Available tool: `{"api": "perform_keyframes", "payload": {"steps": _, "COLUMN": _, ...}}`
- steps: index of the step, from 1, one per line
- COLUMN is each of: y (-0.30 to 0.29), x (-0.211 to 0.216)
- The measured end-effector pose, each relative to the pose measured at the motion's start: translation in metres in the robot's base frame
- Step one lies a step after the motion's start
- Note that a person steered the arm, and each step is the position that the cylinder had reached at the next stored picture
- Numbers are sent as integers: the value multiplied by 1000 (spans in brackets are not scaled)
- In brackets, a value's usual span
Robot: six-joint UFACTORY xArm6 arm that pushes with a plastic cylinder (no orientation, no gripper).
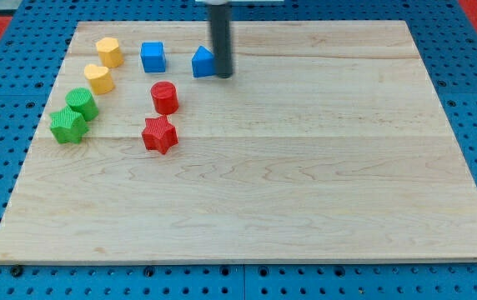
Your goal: Push the blue triangle to the bottom right side of the blue cube
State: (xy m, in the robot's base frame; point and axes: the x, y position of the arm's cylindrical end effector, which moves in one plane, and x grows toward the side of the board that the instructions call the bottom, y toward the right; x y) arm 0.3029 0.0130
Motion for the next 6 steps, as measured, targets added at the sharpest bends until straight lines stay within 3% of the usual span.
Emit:
{"api": "perform_keyframes", "payload": {"steps": 1, "y": 18, "x": -51}}
{"api": "perform_keyframes", "payload": {"steps": 2, "y": -25, "x": -52}}
{"api": "perform_keyframes", "payload": {"steps": 4, "y": -64, "x": 37}}
{"api": "perform_keyframes", "payload": {"steps": 6, "y": -58, "x": 53}}
